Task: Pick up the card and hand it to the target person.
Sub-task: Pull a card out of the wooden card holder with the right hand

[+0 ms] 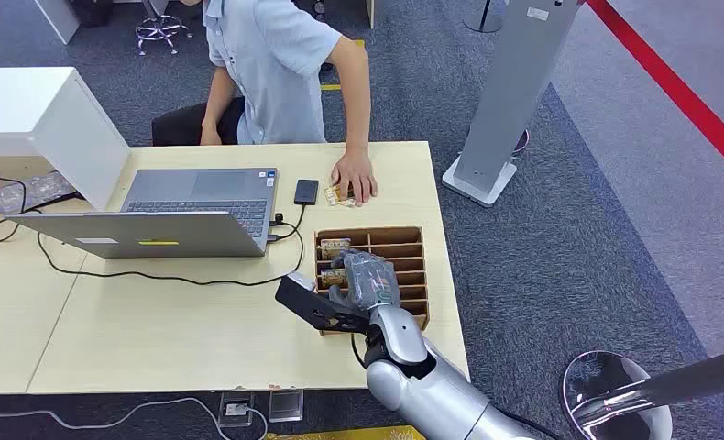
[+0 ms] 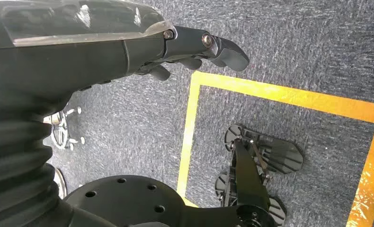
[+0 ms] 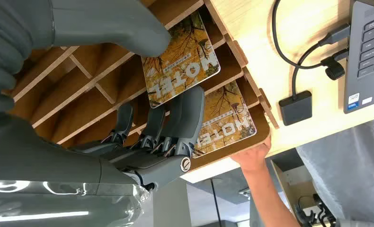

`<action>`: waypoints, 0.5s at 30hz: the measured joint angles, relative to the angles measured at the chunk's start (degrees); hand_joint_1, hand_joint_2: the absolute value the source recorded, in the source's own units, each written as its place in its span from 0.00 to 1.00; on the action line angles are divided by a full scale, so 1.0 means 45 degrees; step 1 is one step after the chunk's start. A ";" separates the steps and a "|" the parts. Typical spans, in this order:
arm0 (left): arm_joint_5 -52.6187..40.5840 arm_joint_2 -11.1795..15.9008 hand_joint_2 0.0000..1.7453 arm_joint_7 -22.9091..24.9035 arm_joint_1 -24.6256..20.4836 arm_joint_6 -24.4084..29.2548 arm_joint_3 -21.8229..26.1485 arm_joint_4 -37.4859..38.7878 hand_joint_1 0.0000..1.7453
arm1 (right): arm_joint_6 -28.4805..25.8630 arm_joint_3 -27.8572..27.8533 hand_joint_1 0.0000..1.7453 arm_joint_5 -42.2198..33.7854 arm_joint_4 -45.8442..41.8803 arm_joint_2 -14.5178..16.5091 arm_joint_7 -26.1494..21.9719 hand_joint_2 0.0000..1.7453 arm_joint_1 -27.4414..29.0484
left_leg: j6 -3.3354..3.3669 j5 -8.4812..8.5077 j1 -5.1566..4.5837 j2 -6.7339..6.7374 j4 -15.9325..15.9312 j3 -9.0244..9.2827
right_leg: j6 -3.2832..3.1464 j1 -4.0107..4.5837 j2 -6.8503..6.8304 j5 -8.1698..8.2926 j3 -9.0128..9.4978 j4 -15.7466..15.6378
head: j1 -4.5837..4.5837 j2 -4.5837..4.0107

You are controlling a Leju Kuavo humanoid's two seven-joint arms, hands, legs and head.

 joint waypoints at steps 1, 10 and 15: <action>0.0000 0.0000 1.00 0.0000 0.0000 0.0000 0.0000 0.0001 0.00 | 0.0018 0.0000 0.53 0.0006 0.0000 0.0000 0.0005 1.00 0.0000 | 0.0000 0.0000 0.0000 0.0000 0.0000 0.0000 | 0.0000 0.0000 0.0000 0.0000 0.0000 0.0000 | 0.0000 -0.0001; 0.0000 -0.0005 1.00 -0.0005 0.0000 -0.0015 0.0000 0.0005 0.00 | 0.0168 -0.0005 0.65 0.0027 0.0000 0.0000 0.0064 1.00 -0.0021 | 0.0000 0.0000 0.0000 0.0000 0.0000 0.0001 | 0.0000 0.0000 0.0000 0.0000 0.0000 0.0000 | 0.0000 -0.0005; -0.0006 -0.0005 1.00 -0.0005 0.0000 -0.0038 0.0000 0.0002 0.00 | 0.0189 -0.0005 0.73 0.0027 0.0000 0.0000 0.0123 1.00 -0.0031 | 0.0000 0.0000 0.0000 0.0000 0.0000 0.0000 | 0.0000 0.0000 0.0000 0.0000 0.0001 0.0000 | -0.0001 -0.0005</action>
